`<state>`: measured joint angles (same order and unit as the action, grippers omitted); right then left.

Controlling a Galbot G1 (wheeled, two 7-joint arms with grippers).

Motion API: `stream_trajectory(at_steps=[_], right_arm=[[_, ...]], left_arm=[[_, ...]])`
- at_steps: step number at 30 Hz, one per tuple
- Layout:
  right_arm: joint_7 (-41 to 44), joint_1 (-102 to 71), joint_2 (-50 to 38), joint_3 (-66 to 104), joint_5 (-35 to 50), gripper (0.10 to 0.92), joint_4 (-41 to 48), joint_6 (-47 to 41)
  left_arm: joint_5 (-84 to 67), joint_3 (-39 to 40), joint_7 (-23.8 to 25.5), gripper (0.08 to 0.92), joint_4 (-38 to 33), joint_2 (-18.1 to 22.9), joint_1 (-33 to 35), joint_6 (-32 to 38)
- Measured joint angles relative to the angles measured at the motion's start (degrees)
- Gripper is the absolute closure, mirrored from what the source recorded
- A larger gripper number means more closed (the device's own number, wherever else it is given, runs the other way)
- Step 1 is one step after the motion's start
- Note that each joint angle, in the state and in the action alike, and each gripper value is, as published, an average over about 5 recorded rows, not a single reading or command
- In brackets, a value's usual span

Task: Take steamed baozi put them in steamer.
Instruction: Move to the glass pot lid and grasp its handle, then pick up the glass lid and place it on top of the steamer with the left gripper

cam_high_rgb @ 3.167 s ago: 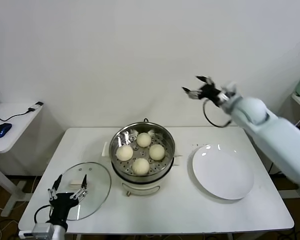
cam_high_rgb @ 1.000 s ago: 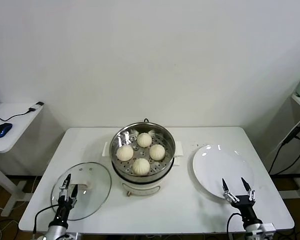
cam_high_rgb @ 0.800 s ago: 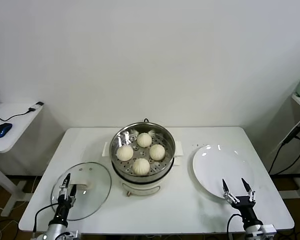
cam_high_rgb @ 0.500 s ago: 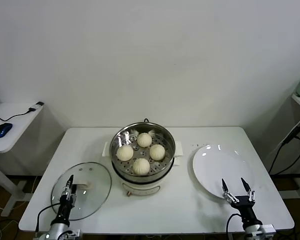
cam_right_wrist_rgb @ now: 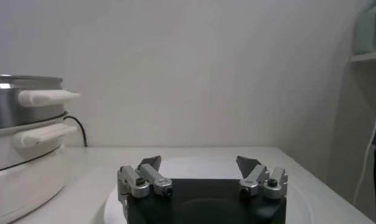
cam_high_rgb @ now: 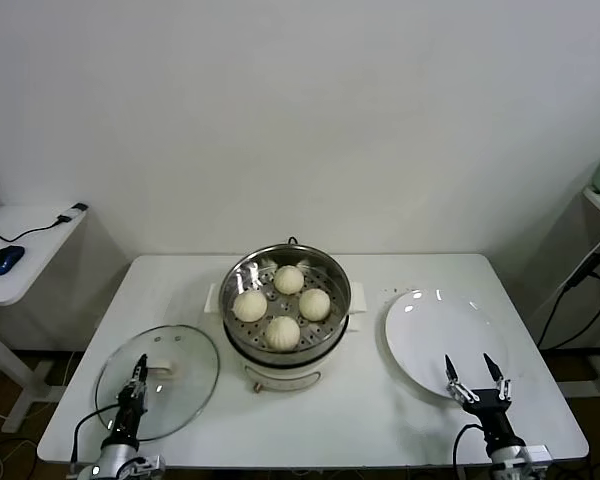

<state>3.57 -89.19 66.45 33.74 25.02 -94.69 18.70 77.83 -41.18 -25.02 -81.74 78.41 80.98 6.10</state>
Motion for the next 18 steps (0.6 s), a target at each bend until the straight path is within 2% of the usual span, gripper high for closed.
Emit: stream_trajectory(at_steps=[9,18], right_arm=[[-0.35,0.02,0.32,0.5,-0.34,0.203,-0.17,-0.3],[-2.35,0.45,0.45,0.87,-1.73,0.203,-0.95,-2.29]], left_arm=[[-4.35,-1.91,2.67,0.859,-7.05,-2.18,2.4,-0.86],[-13.09,-5.87,9.14,0.859,-16.36,-8.32,3.92,-3.01]])
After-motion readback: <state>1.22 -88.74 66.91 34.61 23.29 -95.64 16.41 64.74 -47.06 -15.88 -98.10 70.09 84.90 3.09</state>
